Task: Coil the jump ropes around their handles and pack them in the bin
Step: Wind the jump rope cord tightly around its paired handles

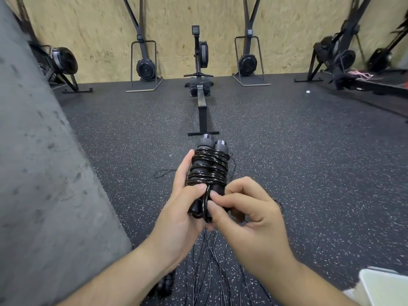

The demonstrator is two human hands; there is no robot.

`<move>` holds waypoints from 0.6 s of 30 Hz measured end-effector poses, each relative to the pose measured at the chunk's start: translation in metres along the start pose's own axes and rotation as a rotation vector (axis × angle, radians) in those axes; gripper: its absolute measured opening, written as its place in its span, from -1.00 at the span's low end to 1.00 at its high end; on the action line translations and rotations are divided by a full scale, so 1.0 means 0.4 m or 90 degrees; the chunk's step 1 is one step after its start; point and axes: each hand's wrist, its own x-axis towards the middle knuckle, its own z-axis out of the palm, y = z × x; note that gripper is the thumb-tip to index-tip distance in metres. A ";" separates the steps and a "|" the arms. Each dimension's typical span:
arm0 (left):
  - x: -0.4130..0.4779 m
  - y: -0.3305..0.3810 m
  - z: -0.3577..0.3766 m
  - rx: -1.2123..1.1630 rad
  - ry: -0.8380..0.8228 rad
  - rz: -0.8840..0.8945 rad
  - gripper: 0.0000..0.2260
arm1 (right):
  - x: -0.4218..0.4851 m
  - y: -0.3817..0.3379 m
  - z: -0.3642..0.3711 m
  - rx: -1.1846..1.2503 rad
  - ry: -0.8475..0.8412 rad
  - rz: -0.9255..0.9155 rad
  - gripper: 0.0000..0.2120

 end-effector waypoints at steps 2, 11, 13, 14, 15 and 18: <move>0.001 -0.003 0.005 0.007 0.005 -0.003 -0.47 | -0.004 -0.004 0.006 -0.019 -0.002 0.003 -0.95; 0.024 0.013 -0.002 0.033 0.083 0.013 -0.50 | 0.014 0.023 -0.014 -0.082 -0.079 -0.020 -0.71; 0.025 0.006 0.001 0.046 0.077 0.010 -0.50 | 0.013 0.028 -0.013 -0.116 -0.058 -0.056 -0.76; 0.025 0.001 0.003 0.049 0.073 0.012 -0.50 | 0.013 0.030 -0.011 -0.136 -0.058 -0.077 -0.77; 0.026 -0.003 0.006 0.046 0.066 0.014 -0.50 | 0.014 0.029 -0.008 -0.151 -0.061 -0.092 -0.77; 0.024 -0.017 0.012 0.039 0.054 0.010 -0.51 | 0.011 0.014 0.006 -0.180 -0.046 -0.099 -0.82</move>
